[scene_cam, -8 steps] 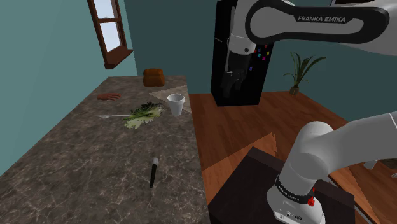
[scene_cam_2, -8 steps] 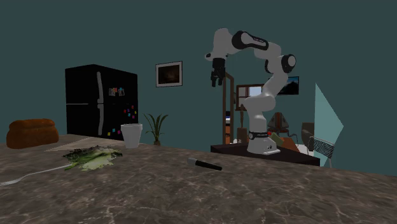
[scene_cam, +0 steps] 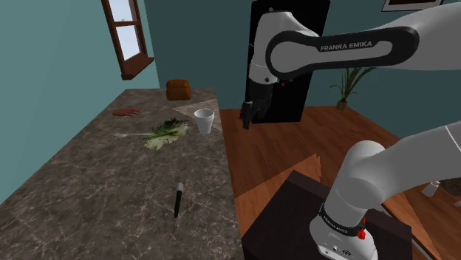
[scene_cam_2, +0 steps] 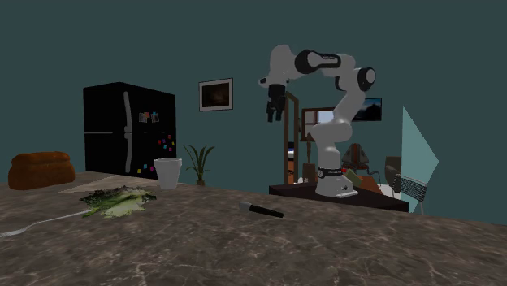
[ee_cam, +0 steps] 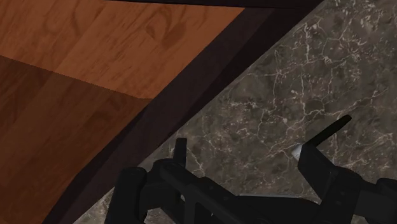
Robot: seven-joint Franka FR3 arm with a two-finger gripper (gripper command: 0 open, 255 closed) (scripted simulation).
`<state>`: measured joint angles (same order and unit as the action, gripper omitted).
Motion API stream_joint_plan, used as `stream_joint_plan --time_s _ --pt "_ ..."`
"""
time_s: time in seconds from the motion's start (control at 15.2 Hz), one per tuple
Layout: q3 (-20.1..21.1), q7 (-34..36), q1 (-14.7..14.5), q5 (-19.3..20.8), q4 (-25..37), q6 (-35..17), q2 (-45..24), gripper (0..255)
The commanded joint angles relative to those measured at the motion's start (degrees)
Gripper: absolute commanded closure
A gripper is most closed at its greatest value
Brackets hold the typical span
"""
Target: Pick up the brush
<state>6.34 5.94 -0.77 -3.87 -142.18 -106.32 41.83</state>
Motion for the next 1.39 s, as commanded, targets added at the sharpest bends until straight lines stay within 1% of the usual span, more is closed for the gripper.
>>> stream_joint_plan --time_s 0.0,0.4,0.79,1.06,1.32 --pt "1.3 1.5 -0.4 -1.0 -1.0 -4.3 -2.7 0" --pt "5.4 5.8 -1.5 -3.4 -2.8 -16.7 -11.9 0" --pt "9.6 10.7 -1.8 -3.7 -1.3 -28.7 -23.7 0" --pt "12.2 14.9 -1.5 -1.8 1.4 -35.7 -32.5 0" --pt "14.0 20.4 -1.5 2.5 5.4 -41.7 -41.9 0"
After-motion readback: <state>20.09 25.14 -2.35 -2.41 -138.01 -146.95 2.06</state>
